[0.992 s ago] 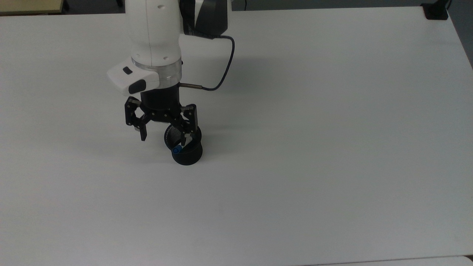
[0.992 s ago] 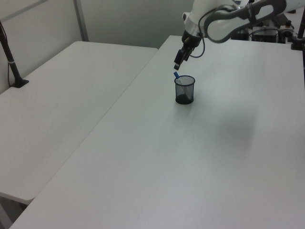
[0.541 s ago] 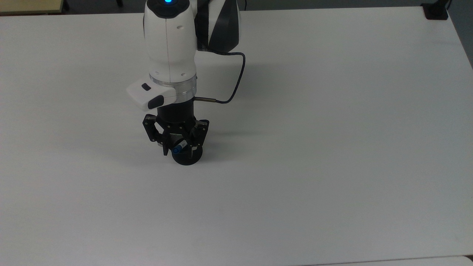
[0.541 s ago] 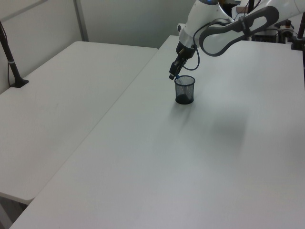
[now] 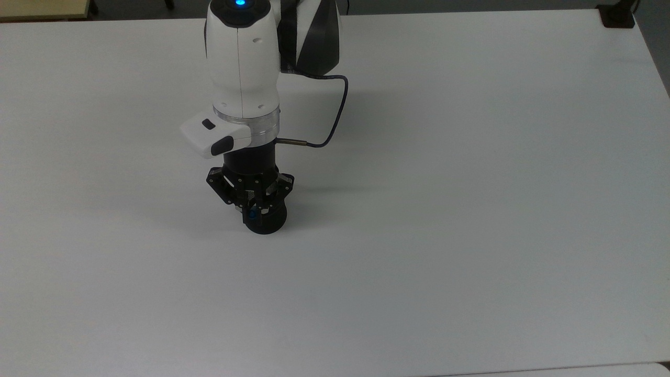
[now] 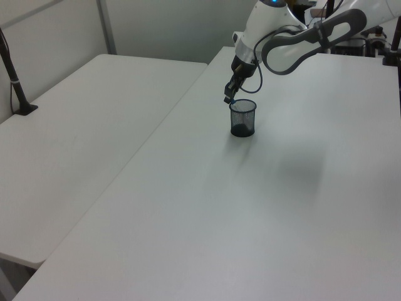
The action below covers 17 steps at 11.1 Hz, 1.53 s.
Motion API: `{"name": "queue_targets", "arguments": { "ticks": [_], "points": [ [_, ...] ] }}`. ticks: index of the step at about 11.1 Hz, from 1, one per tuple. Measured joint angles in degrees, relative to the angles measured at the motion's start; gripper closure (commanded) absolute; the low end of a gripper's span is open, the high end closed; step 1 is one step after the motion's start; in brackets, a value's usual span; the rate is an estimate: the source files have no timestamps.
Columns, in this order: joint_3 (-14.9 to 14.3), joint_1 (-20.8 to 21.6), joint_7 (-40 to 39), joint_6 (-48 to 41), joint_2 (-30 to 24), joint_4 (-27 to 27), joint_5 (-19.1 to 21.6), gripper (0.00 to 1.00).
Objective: Remove the marker
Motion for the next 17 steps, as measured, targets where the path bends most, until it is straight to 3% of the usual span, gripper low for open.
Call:
{"name": "queue_targets", "arguments": {
  "ticks": [3,6,10,14,17],
  "points": [
    [-0.05,-0.02,0.00,0.01,-0.27,1.28,-0.02,1.00],
    [-0.03,0.06,0.00,-0.21,-5.06,2.64,-0.02,0.99],
    [0.39,3.57,0.00,-8.25,-10.42,2.59,-0.02,0.98],
    [0.74,9.31,0.04,-13.11,-8.86,1.50,-0.02,0.96],
    [0.77,11.06,0.21,-13.15,-3.93,0.87,-0.02,0.90]
  ]
}}
